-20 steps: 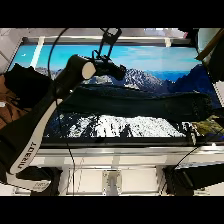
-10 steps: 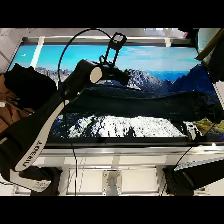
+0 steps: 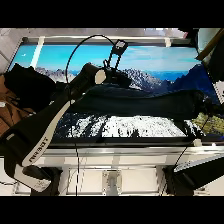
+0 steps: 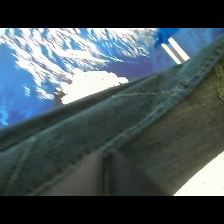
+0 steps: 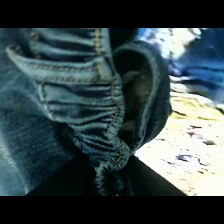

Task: Fold the clothes and pants, and hang the long-sleeved shirts on hangers.

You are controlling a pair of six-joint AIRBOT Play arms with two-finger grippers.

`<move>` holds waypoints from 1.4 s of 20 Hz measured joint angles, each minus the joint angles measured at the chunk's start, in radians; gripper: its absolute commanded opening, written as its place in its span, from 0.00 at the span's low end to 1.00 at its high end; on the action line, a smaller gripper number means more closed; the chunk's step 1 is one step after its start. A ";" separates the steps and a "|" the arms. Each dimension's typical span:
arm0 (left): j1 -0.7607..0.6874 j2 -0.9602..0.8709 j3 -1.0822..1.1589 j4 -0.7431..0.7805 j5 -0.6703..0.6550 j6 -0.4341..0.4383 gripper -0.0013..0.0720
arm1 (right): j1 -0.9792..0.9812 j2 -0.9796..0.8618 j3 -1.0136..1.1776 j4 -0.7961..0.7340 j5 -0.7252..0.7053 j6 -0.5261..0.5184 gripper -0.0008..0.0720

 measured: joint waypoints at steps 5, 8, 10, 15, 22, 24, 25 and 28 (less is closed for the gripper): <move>-0.033 -0.099 0.000 -0.148 0.042 0.000 0.04 | 0.012 0.057 0.095 0.169 0.175 0.015 0.08; -0.085 -0.192 0.000 -0.245 0.107 0.002 0.04 | 0.083 0.121 0.136 0.234 0.259 0.071 0.08; -0.125 -0.256 0.000 -0.304 0.151 0.003 0.04 | 0.167 0.165 0.148 0.241 0.289 0.104 0.08; -0.179 -0.363 0.000 -0.406 0.204 0.002 0.04 | 0.419 0.227 0.160 0.247 0.286 0.137 0.08; -0.050 -0.287 0.000 -0.386 0.064 -0.001 0.04 | 0.724 0.249 0.162 0.228 0.136 0.173 0.08; 0.017 -0.225 0.000 -0.306 -0.049 -0.020 0.04 | 0.792 0.251 0.162 0.205 0.091 0.201 0.08; 0.052 -0.188 0.000 -0.255 -0.110 -0.027 0.04 | 0.830 0.251 0.162 0.177 0.060 0.220 0.08; 0.142 -0.079 0.000 -0.142 -0.236 -0.042 0.04 | 0.958 0.241 0.160 0.058 -0.023 0.285 0.08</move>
